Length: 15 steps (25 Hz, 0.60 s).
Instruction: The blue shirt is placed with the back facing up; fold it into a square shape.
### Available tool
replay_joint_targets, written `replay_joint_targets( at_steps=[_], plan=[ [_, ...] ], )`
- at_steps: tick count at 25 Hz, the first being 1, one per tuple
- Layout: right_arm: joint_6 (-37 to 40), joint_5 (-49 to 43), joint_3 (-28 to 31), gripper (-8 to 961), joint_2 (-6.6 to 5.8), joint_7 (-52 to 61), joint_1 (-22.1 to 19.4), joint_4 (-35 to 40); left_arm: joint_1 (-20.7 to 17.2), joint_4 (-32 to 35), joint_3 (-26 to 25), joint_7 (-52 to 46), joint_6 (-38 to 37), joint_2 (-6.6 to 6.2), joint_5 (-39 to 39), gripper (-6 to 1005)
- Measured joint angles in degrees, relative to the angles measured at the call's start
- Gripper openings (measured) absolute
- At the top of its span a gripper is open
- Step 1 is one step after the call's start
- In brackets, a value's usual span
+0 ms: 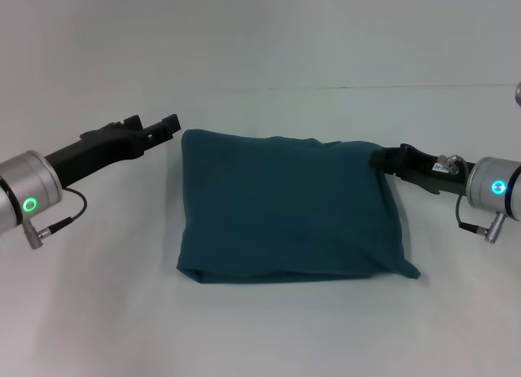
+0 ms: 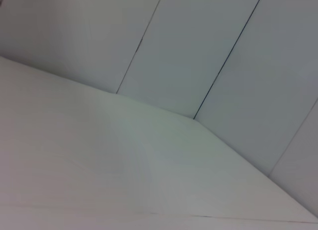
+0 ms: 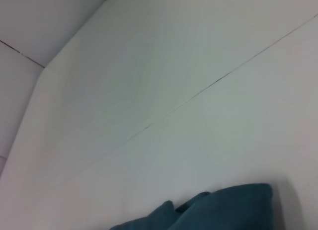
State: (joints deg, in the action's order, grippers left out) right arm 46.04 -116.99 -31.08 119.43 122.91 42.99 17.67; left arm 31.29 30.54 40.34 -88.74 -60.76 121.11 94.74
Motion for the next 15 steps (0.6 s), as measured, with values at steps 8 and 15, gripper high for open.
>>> replay_joint_targets(
  at_steps=[8,15],
  plan=[
    [-0.07,0.12,0.01,164,0.1,-2.15,0.36,-0.59,0.08,0.02,0.02,0.0,0.12,0.0,0.0,887],
    [-0.21,3.31,0.08,-1,0.1,-5.77,0.49,-0.64,0.08,-0.11,-0.09,0.1,0.12,0.0,0.0,888]
  ],
)
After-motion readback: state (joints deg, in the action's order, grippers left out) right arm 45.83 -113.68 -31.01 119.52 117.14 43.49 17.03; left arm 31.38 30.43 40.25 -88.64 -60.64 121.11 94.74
